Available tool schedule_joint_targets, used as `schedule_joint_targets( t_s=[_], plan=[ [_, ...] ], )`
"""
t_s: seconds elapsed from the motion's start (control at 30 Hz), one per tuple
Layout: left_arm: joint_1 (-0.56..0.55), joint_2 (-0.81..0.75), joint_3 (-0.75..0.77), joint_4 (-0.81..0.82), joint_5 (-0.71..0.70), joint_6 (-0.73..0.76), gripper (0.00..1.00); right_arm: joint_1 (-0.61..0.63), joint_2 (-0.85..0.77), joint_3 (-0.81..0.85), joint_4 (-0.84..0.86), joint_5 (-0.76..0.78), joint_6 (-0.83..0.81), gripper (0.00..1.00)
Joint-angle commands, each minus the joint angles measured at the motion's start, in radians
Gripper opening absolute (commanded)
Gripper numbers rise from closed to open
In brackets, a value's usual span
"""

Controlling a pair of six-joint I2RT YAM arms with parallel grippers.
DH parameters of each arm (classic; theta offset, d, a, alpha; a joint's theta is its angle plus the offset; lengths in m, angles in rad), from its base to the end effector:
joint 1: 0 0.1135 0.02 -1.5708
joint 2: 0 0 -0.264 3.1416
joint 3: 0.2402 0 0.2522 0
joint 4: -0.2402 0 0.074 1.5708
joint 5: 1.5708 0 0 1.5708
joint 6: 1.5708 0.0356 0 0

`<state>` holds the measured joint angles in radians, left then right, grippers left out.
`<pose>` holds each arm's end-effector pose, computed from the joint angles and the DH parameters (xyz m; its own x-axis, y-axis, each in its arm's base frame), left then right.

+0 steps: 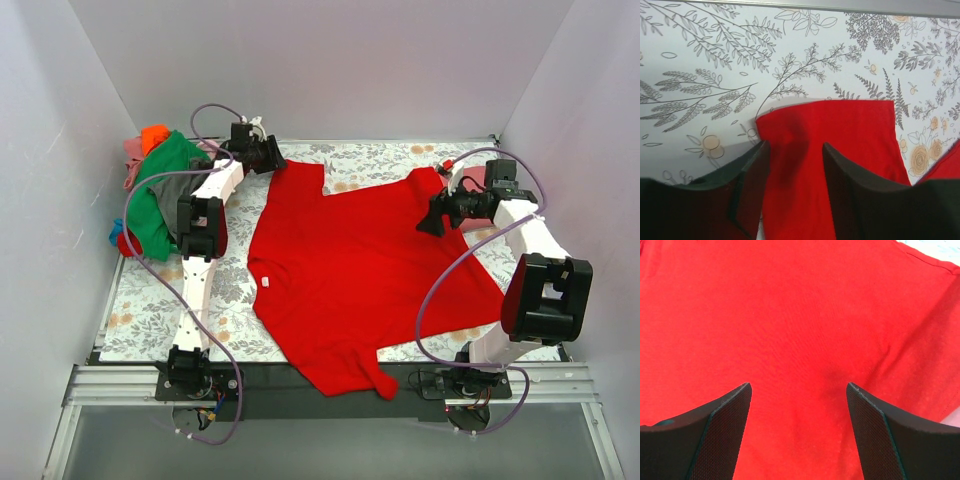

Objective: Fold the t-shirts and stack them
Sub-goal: Flatten the tshirt out

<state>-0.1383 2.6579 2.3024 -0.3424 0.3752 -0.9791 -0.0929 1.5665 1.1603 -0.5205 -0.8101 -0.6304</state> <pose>0.5789 -0.0938 0.1384 -0.6923 -0.6833 -0.2319 -0.3016 0.5659 -0.7673 0.3278 -0.0046 0.2570 -0.4256 -0.3685 -0.8265 -0.7675 0.6308 0.1139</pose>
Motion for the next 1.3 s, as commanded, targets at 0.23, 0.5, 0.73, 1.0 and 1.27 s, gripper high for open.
schedule_joint_targets(
  t_s=[0.23, 0.5, 0.73, 1.0, 1.27],
  plan=[
    [-0.009, 0.028, 0.023, -0.087, -0.093, 0.023, 0.06, -0.030, 0.023, -0.010, 0.011, -0.051, 0.021, 0.82],
    [-0.001, -0.055, 0.019, -0.057, -0.150, 0.023, 0.00, 0.019, 0.108, 0.062, 0.010, 0.060, 0.047, 0.81],
    [0.023, -0.206, -0.156, 0.049, -0.156, 0.028, 0.00, 0.053, 0.297, 0.385, 0.028, 0.232, 0.199, 0.77],
    [0.037, -0.285, -0.334, 0.138, -0.137, 0.008, 0.00, 0.056, 0.647, 0.867, 0.031, 0.344, 0.438, 0.61],
    [0.043, -0.265, -0.322, 0.141, -0.108, -0.007, 0.00, 0.056, 0.794, 1.024, 0.033, 0.489, 0.482, 0.51]
  ],
)
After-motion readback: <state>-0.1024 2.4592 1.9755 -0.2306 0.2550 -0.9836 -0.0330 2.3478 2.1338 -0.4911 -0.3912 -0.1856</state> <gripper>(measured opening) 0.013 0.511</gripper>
